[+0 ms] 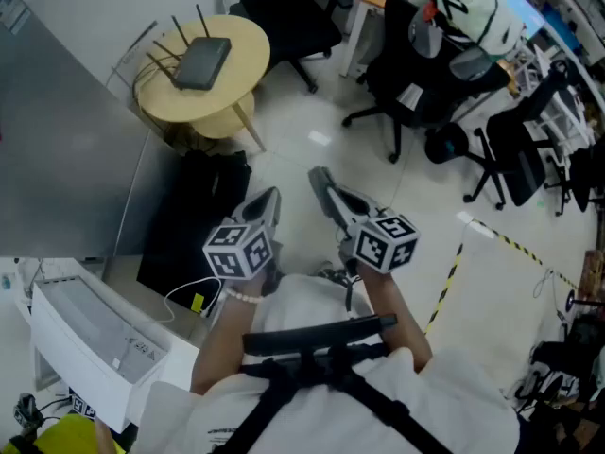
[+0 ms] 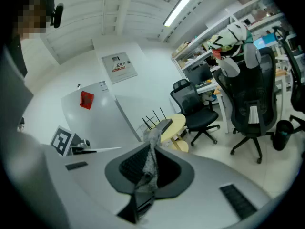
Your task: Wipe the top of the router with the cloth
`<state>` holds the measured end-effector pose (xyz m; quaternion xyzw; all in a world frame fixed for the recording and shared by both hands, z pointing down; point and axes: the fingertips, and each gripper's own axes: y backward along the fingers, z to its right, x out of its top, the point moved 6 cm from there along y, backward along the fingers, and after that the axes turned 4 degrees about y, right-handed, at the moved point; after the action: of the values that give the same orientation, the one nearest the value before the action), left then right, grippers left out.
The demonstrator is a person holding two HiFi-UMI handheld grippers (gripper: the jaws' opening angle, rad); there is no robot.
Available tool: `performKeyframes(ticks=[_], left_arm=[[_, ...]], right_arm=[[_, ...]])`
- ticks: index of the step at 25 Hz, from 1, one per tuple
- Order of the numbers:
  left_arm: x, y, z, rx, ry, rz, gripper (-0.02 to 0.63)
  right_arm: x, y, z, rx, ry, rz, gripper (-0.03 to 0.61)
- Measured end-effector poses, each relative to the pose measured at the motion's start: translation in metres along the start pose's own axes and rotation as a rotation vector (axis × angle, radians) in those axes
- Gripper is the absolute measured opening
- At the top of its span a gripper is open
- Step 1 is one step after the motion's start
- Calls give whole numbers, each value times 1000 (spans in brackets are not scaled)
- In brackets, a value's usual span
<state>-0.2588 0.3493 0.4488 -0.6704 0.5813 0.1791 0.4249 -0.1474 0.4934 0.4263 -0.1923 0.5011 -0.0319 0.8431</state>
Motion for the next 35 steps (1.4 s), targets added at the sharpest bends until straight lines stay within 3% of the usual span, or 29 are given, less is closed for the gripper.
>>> performKeyframes(ticks=[16,24,35], left_arm=[[-15,-11,24,49,-21,-3,-3],[-43,-19,46,92,2,16,-3],[-42,-63,61,81,2,11,-3]], right_arm=[[-7,29,32,15,-35,15,38],[-22,63,68,17,-61,10,38],[-9,59,101,48,-61,10,38]])
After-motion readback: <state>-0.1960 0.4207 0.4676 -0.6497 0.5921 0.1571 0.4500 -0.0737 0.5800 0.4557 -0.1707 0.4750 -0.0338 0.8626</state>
